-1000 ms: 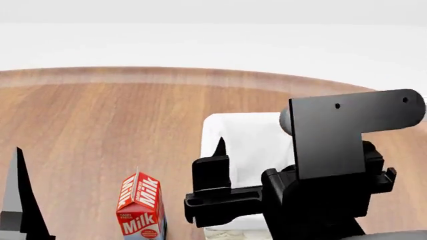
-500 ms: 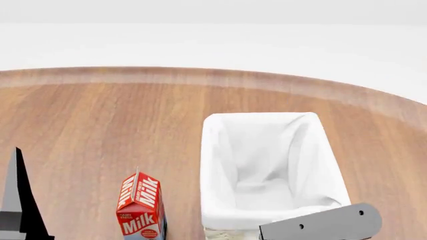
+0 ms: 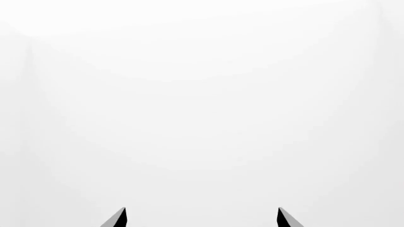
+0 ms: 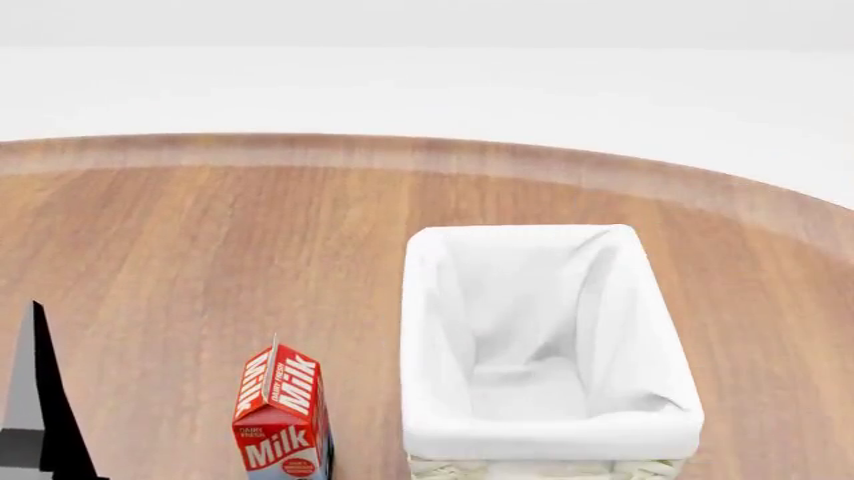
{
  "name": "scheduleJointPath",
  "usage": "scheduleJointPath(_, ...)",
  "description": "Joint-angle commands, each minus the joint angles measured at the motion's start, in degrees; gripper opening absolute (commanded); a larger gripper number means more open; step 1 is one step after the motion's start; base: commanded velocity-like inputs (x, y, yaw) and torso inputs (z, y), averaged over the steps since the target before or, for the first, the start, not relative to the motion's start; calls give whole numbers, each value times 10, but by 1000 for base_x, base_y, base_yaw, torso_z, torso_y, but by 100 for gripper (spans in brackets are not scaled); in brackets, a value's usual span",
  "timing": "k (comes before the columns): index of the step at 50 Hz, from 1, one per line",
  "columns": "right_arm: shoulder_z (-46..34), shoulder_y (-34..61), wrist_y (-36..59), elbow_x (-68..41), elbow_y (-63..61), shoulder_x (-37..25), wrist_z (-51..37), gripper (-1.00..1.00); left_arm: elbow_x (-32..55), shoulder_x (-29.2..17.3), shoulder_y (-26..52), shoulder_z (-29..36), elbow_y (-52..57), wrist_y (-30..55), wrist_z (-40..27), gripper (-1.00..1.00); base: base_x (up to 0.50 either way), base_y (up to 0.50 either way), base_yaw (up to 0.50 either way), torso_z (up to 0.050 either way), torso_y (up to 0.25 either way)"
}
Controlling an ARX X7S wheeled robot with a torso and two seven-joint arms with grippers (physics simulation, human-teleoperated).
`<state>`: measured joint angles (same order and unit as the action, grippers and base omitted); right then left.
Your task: Pick up the alphabet soup and the tomato sauce, and put them in the basket.
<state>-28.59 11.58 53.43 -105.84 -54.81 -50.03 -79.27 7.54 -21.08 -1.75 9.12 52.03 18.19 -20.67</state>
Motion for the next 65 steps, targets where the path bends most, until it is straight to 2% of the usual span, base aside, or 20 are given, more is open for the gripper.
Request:
scheduleJointPath(1, 0, -130, 3, 113, 5, -14, 69, 100, 2, -3, -6, -1, -6, -12, -2, 100, 0, 0, 0, 0, 0)
scheduleJointPath(14, -7, -130, 6, 117, -10, -9, 67, 100, 1, -6, -3, 4, -9, -14, -3, 100, 0, 0, 0, 0, 0)
scheduleJointPath(21, -26, -117, 38, 146, -29, 4, 59, 100, 2, -7, 1, 7, 0, -3, -6, 100, 0, 0, 0, 0, 0)
scheduleJointPath(24, -38, -125, 60, 216, -32, 16, 88, 100, 0, -7, 0, 10, -4, -7, -7, 100, 0, 0, 0, 0, 0)
scheduleJointPath(26, -38, -115, 55, 181, -35, 12, 70, 100, 2, -7, 0, 9, -3, -7, -7, 100, 0, 0, 0, 0, 0)
scheduleJointPath(29, -42, -104, 64, 189, -43, 15, 65, 100, 2, -8, -1, 10, -6, -10, -7, 100, 0, 0, 0, 0, 0)
scheduleJointPath(38, -67, -107, 81, 250, -28, 43, 102, 100, 1, -8, 0, 15, -10, -13, -9, 100, 0, 0, 0, 0, 0)
scheduleJointPath(44, -79, -124, 69, 314, 0, 54, 158, 100, 1, -8, 4, 19, -13, -13, -9, 100, 0, 0, 0, 0, 0)
scheduleJointPath(65, -98, -156, 26, 391, 65, 60, 233, 100, 2, -14, 6, 20, -15, -13, -13, 100, 0, 0, 0, 0, 0)
